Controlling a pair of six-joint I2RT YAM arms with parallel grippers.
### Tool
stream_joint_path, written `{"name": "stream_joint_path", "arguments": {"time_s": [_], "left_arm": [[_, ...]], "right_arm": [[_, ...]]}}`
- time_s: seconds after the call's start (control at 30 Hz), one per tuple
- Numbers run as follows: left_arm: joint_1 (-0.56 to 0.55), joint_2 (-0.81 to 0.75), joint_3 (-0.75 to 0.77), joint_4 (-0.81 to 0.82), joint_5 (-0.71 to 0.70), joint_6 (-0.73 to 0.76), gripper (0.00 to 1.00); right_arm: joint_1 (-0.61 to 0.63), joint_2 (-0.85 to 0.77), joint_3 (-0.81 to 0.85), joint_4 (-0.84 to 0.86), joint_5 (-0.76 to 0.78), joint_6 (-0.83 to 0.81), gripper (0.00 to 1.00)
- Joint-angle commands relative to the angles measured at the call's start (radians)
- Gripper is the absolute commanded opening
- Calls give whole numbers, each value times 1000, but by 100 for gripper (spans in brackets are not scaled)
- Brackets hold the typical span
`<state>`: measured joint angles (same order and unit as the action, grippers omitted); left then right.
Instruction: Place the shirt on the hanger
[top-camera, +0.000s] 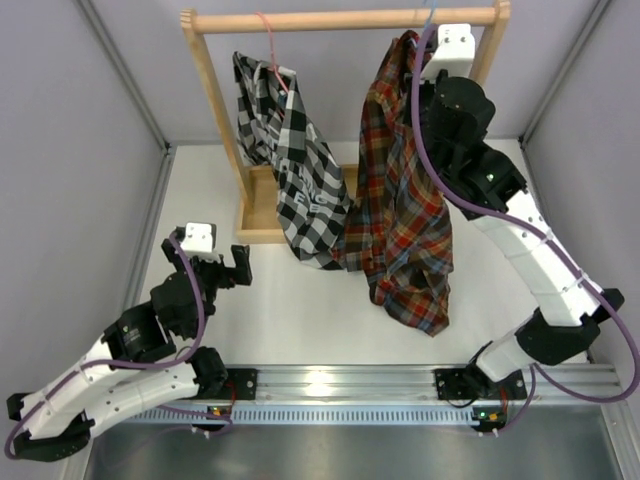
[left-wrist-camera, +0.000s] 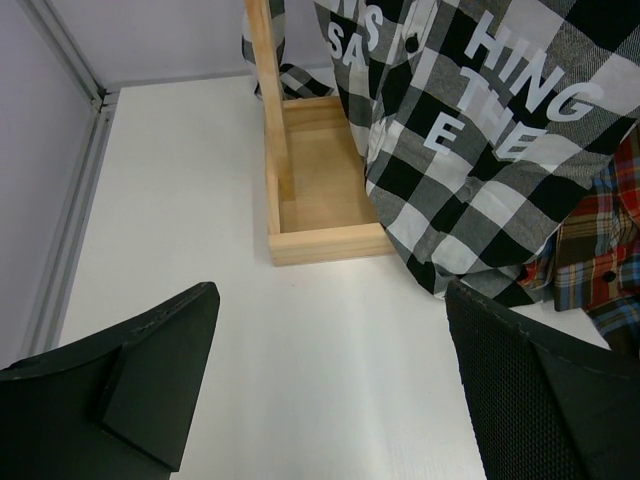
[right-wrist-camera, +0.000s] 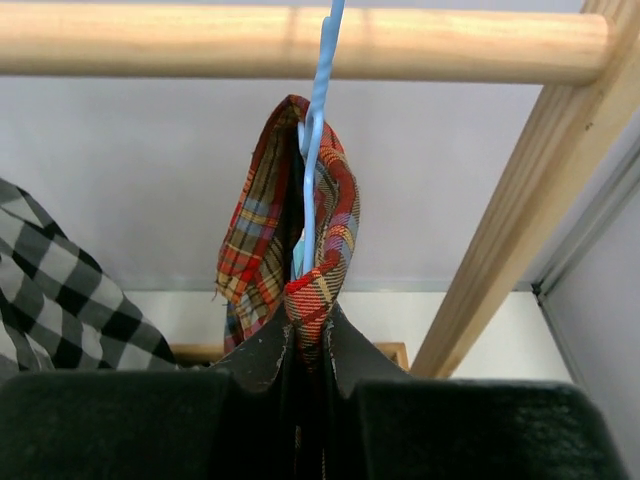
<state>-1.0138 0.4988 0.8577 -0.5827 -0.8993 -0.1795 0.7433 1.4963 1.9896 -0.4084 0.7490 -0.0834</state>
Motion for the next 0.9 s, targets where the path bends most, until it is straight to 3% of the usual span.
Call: {"name": "stream_joint_path", "arguments": {"time_s": [0.0,0.23,0.57,0.87], "left_arm": [[11,-14,-8,44,-7,18,98],[12,-75,-13,44,13,25,98],[12,-78,-16,47,56,34,98],[17,-88,-17,46,68,43,98]], "right_arm": [[-19,25,32,273,10,17,0],[-35,84,58,309,-25,30,0],[-157,74,-86,385,-224,126,0],[-165,42,-238,467,-324,166,0]]}}
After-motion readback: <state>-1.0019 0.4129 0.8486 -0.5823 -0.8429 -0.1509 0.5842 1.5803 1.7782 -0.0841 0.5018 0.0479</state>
